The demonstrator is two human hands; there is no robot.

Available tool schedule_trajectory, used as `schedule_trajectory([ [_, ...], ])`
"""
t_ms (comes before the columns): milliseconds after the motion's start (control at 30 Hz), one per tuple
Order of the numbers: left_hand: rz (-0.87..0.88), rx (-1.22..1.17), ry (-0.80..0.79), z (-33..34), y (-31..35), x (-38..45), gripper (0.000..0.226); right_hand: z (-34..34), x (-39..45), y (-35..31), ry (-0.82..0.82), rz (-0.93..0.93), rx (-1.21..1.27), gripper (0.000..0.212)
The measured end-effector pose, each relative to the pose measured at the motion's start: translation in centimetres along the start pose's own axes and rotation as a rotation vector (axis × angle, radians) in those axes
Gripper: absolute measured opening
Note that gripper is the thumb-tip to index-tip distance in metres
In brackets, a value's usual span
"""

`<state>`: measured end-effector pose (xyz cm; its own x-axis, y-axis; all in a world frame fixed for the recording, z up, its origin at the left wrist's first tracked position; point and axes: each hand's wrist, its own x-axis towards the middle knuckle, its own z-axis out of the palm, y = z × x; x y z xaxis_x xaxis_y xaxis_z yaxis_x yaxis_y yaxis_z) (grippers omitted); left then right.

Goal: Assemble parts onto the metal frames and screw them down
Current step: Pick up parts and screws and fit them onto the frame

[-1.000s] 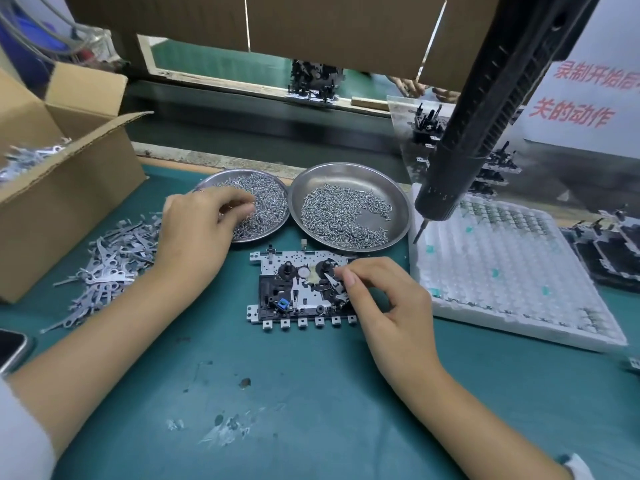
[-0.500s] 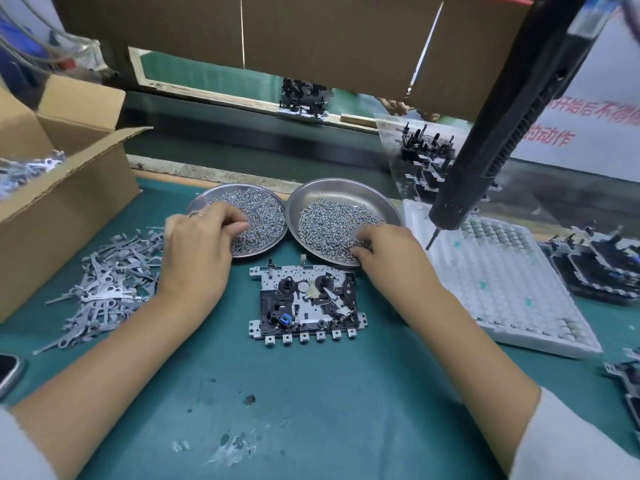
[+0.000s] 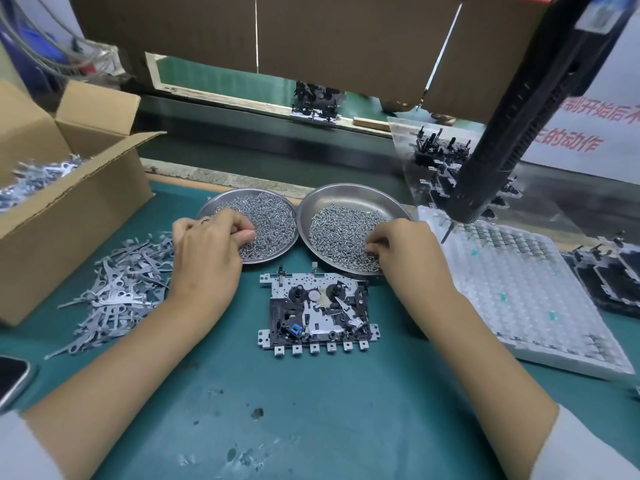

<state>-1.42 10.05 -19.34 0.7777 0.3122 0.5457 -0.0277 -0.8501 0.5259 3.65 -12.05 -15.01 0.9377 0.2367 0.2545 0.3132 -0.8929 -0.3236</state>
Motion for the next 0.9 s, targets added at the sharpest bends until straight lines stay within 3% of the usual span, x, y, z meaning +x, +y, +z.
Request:
schedule_trajectory([
  [167, 0.046, 0.010, 0.011, -0.29, 0.25, -0.09, 0.006, 0.20, 0.46, -0.12, 0.055, -0.036, 0.068, 0.014],
  [367, 0.059, -0.013, -0.014, -0.35, 0.52, -0.19, 0.007, 0.14, 0.30, -0.54, 0.090, 0.033, 0.389, 0.017],
  [900, 0.065, 0.099, -0.051, 0.15, 0.63, -0.18, 0.005, 0.17, 0.75, -0.14, 0.004, 0.093, 0.529, 0.014],
])
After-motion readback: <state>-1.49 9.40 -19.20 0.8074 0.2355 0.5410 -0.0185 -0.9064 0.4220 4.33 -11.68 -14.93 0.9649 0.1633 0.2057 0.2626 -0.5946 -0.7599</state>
